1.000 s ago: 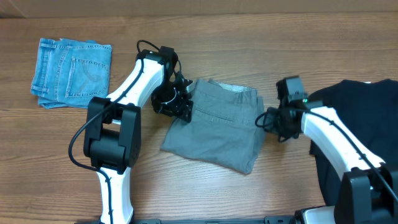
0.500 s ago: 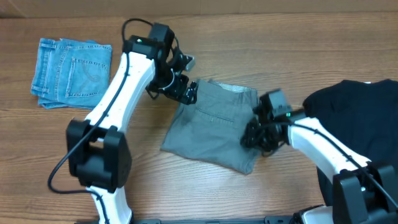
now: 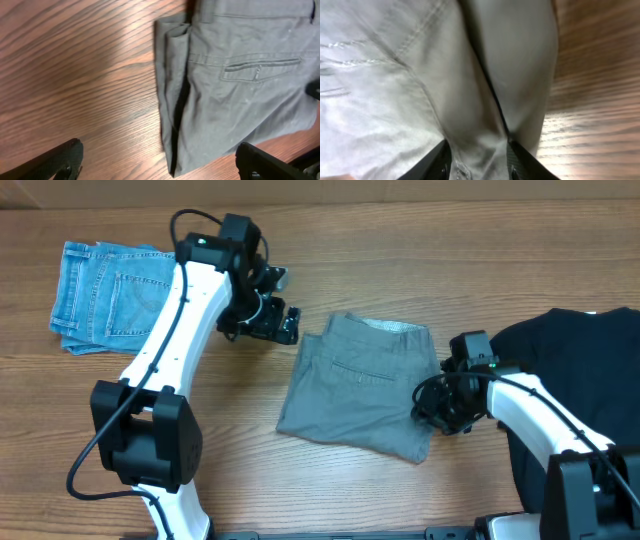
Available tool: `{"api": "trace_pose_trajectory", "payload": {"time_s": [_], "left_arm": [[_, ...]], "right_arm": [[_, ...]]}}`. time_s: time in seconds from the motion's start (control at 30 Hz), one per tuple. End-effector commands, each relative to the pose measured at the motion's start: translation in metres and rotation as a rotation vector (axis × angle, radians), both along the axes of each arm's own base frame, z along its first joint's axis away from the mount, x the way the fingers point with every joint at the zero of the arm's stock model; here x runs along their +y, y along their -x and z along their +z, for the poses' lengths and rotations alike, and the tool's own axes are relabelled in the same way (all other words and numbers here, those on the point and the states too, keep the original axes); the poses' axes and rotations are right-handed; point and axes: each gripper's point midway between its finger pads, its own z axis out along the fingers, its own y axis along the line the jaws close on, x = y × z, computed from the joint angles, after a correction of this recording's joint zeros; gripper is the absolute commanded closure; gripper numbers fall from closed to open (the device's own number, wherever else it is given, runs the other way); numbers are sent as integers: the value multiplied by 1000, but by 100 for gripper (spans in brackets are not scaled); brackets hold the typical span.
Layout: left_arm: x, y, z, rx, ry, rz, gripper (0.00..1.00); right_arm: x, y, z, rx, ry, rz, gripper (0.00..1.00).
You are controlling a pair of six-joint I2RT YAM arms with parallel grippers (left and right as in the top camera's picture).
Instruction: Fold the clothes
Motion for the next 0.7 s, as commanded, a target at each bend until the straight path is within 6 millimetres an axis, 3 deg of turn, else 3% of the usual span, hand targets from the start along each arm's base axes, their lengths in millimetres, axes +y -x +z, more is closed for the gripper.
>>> {"api": "trace_pose_trajectory", "payload": {"time_s": [0.0, 0.07, 0.17, 0.33, 0.43, 0.57, 0.67], "left_arm": [[-1, 14, -14, 79, 50, 51, 0], [-8, 20, -28, 104, 93, 48, 0], [-19, 26, -46, 117, 144, 35, 0], [-33, 38, -77, 116, 169, 1, 0], [-37, 41, -87, 110, 170, -6, 0], [-39, 41, -93, 101, 172, -4, 0], [-51, 31, -86, 62, 245, -7, 4]], "right_arm": [[0, -34, 47, -143, 5, 29, 56], [9, -40, 67, -176, -53, 36, 54], [24, -41, 76, -183, -144, 50, 55], [28, -31, 58, -132, -149, 61, 56], [30, -23, 41, -95, -148, 69, 62], [39, -15, 30, -100, -171, 139, 64], [36, -19, 30, -116, -158, 141, 60]]}}
